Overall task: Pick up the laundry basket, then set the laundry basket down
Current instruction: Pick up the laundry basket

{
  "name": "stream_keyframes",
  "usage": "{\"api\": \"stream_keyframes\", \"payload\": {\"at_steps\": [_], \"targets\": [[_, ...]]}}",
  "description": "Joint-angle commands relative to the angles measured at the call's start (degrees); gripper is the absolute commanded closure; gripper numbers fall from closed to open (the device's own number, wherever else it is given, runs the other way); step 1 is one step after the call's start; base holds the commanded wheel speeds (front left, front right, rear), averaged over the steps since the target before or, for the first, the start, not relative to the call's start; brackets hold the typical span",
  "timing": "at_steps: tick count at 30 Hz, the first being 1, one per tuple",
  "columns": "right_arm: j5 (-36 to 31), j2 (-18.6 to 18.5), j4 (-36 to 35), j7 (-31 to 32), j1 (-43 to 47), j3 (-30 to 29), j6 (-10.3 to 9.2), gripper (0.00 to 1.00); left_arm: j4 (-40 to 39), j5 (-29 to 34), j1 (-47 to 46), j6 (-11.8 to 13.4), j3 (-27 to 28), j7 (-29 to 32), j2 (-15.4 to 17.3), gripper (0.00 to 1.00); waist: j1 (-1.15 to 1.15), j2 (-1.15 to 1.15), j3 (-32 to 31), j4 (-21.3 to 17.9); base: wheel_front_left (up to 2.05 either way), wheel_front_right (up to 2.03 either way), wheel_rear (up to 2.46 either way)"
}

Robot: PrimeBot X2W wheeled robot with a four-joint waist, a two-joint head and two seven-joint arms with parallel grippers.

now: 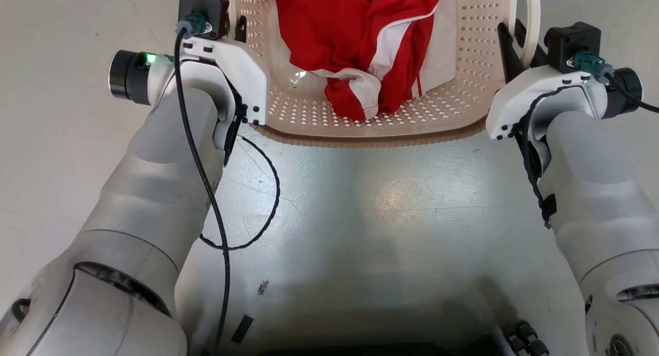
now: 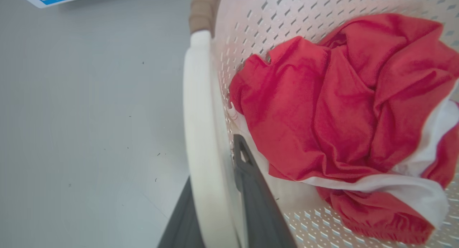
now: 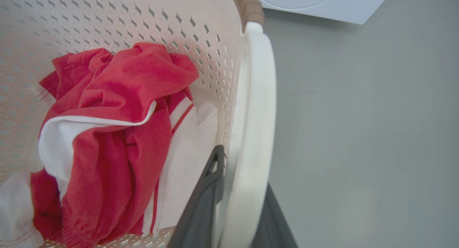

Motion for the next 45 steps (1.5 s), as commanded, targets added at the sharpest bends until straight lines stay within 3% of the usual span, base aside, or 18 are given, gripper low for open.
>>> {"api": "stream_keyframes", "payload": {"at_steps": [1,19,25,35,45], "targets": [[-0.1,0.7,0.1,-0.5,1.1,1.1,0.29,1.00,-0.2,0.0,-0.3,0.2,0.0,-0.7,1.4,1.00,0.00,0.00,-0.1,0.0,0.00,0.00,0.00],[1.2,0.7,5.4,0.5,2.2,2.4,0.29,1.00,-1.1,-4.8,6.1,0.2,-2.3,1.7,1.4,1.00,0.00,0.00,-7.4,0.5,0.00,0.00,0.00],[6.4,0.7,6.9,2.4,5.5,8.0,0.29,1.00,-0.1,-6.3,10.3,-0.1,-2.8,1.8,1.4,1.00,0.00,0.00,-14.2,-0.6,0.00,0.00,0.00],[21.9,0.7,3.2,7.9,14.9,23.8,0.29,1.00,0.9,-8.3,19.2,-0.7,-2.4,2.9,2.1,1.00,0.00,0.00,-26.0,-3.5,0.00,0.00,0.00],[29.0,0.7,2.1,11.0,22.6,30.9,0.29,1.00,1.1,-9.4,28.4,-1.1,-3.5,4.7,1.7,1.00,0.00,0.00,-37.6,-4.4,0.00,0.00,0.00]]}}
